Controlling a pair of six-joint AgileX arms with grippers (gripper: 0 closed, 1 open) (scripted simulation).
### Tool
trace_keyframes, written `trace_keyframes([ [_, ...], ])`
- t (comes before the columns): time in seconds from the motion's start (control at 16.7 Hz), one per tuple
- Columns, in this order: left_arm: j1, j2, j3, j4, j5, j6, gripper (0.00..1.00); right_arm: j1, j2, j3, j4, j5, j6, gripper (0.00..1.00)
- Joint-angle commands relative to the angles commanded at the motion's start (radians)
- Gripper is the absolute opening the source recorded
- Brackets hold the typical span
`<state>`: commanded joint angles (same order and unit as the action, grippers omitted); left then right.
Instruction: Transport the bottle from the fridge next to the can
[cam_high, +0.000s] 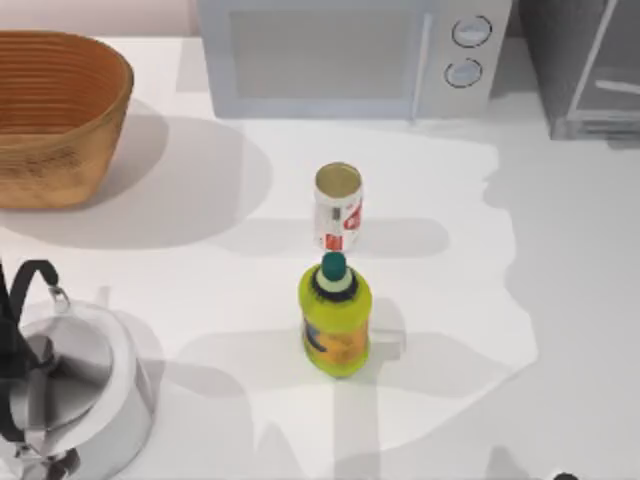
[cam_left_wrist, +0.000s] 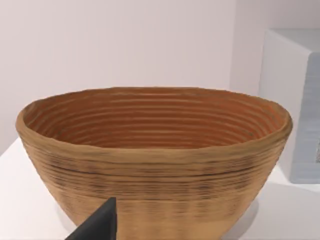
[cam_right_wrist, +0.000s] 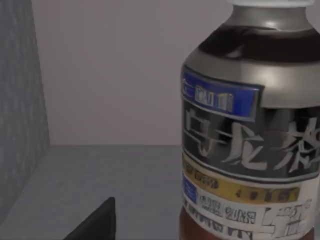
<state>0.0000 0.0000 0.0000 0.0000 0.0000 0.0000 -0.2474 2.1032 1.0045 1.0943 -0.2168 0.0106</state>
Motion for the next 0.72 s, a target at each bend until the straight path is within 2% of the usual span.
trace_keyframes([
  [0.54, 0.000, 0.000, 0.000, 0.000, 0.000, 0.000, 1.00, 0.021, 0.145, 0.269, -0.119, 0.026, -0.001, 1.00],
  [0.72, 0.000, 0.000, 0.000, 0.000, 0.000, 0.000, 1.00, 0.024, 0.160, 0.295, -0.132, 0.029, -0.001, 1.00],
])
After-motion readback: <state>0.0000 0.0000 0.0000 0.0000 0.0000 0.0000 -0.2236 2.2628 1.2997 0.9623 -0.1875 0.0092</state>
